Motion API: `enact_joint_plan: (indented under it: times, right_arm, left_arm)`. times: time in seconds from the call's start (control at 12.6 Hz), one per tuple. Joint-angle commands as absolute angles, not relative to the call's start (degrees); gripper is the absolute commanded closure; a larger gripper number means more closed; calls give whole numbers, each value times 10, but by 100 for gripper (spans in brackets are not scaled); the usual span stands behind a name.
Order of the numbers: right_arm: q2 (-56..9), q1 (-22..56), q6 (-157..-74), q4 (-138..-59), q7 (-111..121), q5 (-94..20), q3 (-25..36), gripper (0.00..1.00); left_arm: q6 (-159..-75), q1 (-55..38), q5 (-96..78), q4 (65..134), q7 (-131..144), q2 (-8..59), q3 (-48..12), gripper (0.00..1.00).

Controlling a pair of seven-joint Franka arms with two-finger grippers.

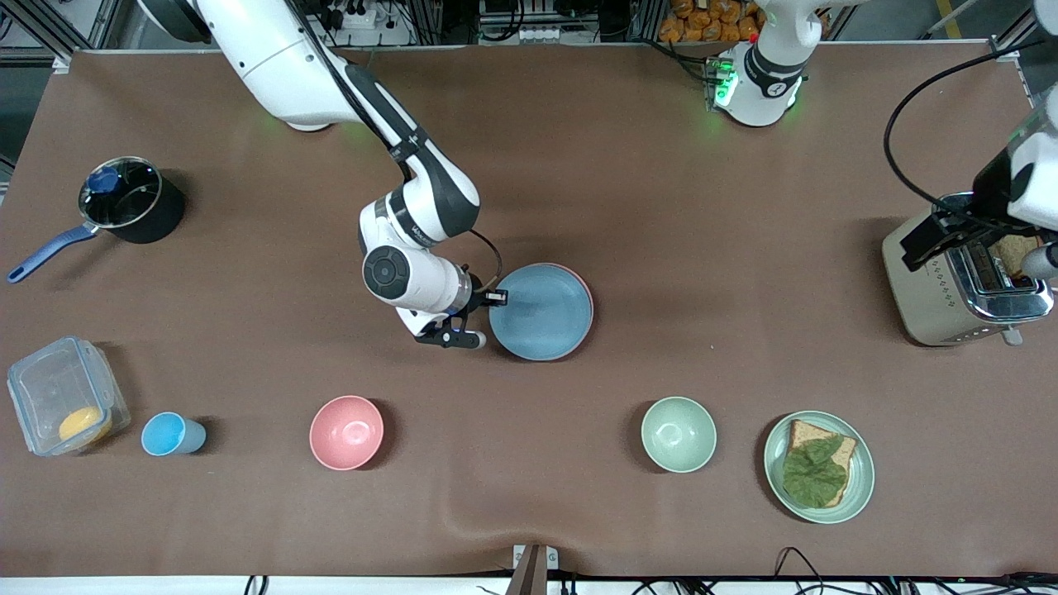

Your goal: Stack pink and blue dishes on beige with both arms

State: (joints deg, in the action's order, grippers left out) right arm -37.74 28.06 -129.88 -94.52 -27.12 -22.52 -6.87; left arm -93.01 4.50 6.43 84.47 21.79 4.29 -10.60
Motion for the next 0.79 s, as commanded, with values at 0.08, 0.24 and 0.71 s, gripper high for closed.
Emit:
enact_joint_plan:
  times: [0.08,0.24,0.71]
  right_arm:
    - [-346,262,-1274,-947,-265,-229,-60,0]
    - [-317,218,-1225,-941,-219,-211,-60,0]
    - [-231,62,-1127,-948,-47,-103,-60,0]
  left_arm:
    - [-911,43,46,845,193,33,-94,0]
    - [-911,42,47,844,185,35,-98,0]
    - [-911,40,44,845,174,34,-100,0]
